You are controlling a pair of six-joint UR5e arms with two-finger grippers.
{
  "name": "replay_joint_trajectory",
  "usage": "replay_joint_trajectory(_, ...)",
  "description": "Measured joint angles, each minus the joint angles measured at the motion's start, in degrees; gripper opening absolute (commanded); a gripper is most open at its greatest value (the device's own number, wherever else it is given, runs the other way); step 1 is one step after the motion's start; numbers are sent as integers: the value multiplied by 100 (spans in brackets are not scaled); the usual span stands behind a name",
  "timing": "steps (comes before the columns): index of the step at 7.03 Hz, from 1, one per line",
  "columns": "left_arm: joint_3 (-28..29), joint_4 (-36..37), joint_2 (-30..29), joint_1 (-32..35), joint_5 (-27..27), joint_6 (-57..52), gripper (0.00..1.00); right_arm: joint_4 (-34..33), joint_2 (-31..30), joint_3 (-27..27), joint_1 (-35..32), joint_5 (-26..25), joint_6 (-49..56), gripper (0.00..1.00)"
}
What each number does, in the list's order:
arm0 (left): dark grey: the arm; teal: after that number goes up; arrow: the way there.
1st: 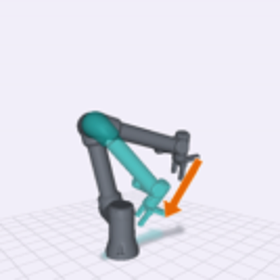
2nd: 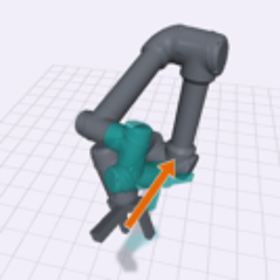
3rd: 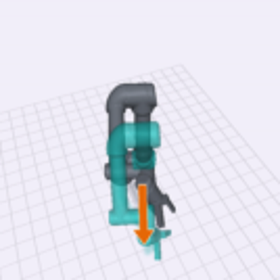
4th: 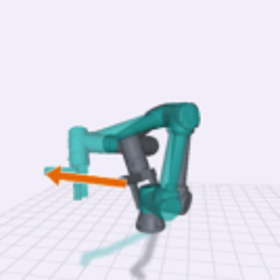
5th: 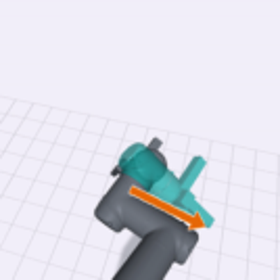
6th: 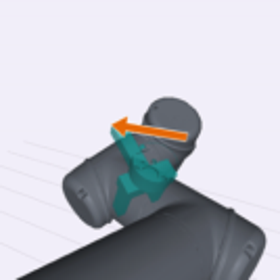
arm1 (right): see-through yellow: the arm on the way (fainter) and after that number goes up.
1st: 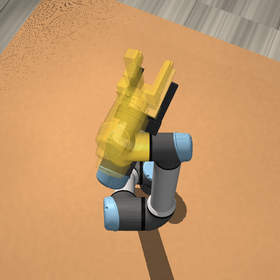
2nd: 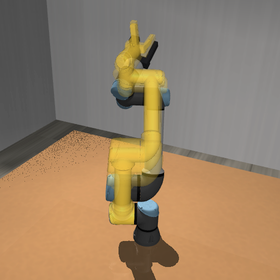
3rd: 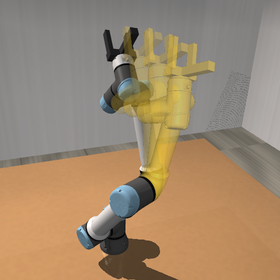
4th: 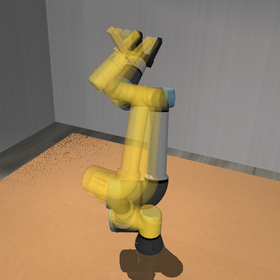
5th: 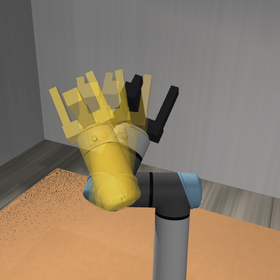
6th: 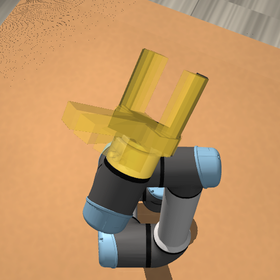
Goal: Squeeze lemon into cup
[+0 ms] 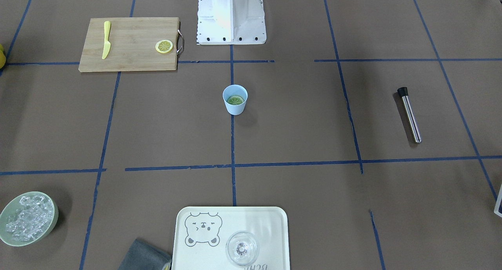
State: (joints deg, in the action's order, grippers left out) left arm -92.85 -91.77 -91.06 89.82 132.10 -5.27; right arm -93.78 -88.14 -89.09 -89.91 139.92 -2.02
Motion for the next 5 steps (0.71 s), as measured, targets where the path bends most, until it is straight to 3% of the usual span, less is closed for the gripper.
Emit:
replay_joint_trajectory(2,-5,-6,2,0,0,0,100,584,-236,2,-18,-2,-74,100)
replay_joint_trajectory(5,-92,-1,21,0,0,8,100,693,-279,5,-26,6,-95,100)
